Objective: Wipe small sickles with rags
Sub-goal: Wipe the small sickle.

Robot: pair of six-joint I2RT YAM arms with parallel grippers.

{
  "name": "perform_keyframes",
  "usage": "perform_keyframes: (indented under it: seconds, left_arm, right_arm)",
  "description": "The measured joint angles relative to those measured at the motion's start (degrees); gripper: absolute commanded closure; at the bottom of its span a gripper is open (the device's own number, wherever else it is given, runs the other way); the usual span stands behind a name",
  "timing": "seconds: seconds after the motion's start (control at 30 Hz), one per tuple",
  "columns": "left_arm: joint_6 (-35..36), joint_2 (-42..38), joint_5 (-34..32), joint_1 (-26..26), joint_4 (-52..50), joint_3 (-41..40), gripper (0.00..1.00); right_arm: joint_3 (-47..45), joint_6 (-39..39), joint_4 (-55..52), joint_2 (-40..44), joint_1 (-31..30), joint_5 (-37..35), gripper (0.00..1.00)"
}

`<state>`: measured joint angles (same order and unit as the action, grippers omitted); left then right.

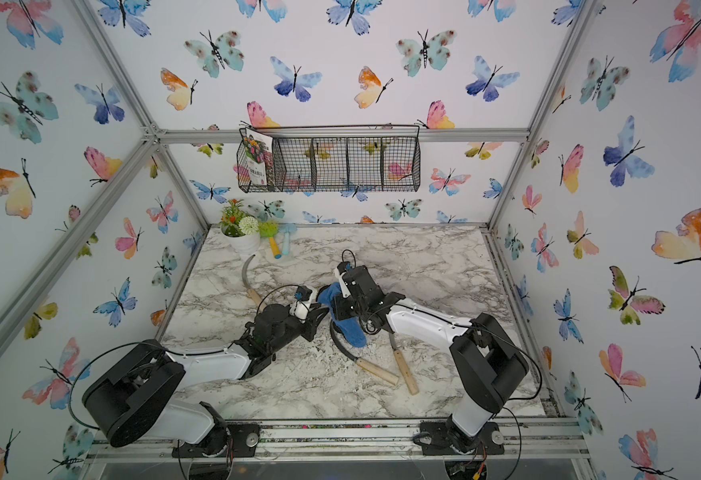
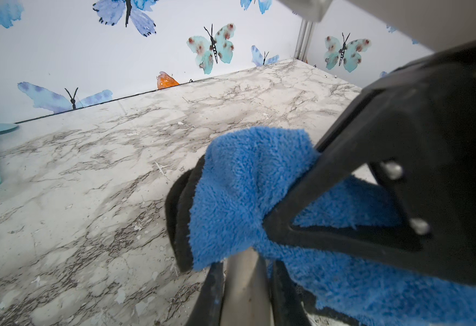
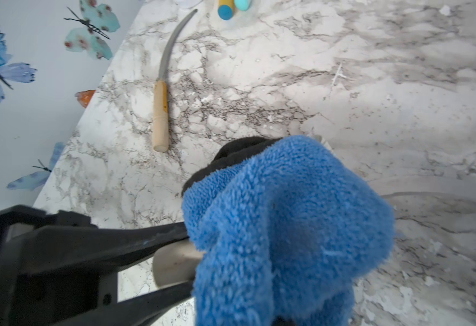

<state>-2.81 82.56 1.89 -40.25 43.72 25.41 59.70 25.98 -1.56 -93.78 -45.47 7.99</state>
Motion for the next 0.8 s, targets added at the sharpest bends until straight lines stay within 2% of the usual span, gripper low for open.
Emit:
perform_keyframes:
  seconds: [0.17, 0.3, 0.53, 0.8]
  left_arm:
    - [0.0, 0.0, 0.3, 0.0, 0.2, 0.0, 1.0]
    - [0.0, 0.0, 0.3, 0.0, 0.2, 0.0, 1.0]
    - [0.3, -0.7, 0.3, 0.0, 0.2, 0.0, 1.0]
    - [0.7, -0.8, -2.1, -0.1, 0.4, -0.3, 1.0]
  right_arm:
    - [-1.9, -0.5, 3.1, 0.6, 0.3, 3.7, 0.97]
    - [-2.1, -0.5, 3.9, 0.6, 0.4, 4.1, 0.97]
    - [-0.1, 1.3, -0.5, -0.7, 0.6, -3.8, 0.97]
    - [0.8, 3.6, -4.6, -2.4, 4.4, -6.9, 0.97]
